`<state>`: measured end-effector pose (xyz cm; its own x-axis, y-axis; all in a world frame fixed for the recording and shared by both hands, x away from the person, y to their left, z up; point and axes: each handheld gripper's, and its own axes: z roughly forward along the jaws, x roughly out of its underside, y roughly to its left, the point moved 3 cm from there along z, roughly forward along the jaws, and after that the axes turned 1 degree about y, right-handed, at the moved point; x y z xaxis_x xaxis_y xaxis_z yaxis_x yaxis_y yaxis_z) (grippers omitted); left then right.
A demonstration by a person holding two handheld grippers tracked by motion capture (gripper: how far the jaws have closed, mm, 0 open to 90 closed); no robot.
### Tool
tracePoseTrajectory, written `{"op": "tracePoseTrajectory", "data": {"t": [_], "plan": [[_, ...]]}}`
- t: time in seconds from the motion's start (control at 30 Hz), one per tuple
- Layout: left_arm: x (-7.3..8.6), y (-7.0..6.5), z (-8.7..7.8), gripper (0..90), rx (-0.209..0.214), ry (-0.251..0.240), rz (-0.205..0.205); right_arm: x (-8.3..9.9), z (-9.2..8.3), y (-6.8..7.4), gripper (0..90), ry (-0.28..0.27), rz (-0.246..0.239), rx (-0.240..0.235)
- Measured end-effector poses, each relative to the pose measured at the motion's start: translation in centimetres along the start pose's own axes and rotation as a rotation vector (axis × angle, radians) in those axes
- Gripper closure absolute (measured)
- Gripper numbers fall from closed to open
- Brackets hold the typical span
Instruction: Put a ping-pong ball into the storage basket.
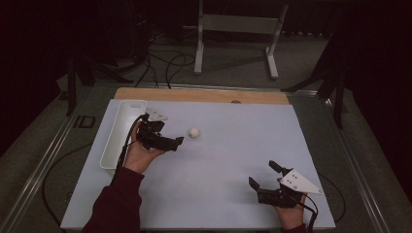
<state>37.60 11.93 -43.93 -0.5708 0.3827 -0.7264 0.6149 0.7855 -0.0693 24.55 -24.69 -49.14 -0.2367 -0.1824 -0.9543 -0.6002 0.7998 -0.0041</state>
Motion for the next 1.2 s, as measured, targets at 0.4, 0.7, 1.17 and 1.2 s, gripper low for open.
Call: {"op": "tracePoseTrajectory", "data": {"t": [0.4,0.7,1.17,1.2], "plan": [[-0.1,-0.8,1.2,5.3,0.009,0.009,0.021,0.0,0.0,0.0,8.1,-0.002,-0.002,0.0],[-0.3,-1.2,2.1,5.3,0.016,0.02,0.037,0.0,0.0,-0.1,8.1,-0.002,-0.002,0.001],[-0.3,-1.6,3.0,3.2,0.024,0.022,0.051,0.0,0.0,0.0,8.1,-0.003,-0.002,-0.001],[-0.4,-1.6,3.0,3.2,0.026,0.023,0.052,0.0,0.0,0.0,8.1,-0.003,-0.002,-0.001]]}}
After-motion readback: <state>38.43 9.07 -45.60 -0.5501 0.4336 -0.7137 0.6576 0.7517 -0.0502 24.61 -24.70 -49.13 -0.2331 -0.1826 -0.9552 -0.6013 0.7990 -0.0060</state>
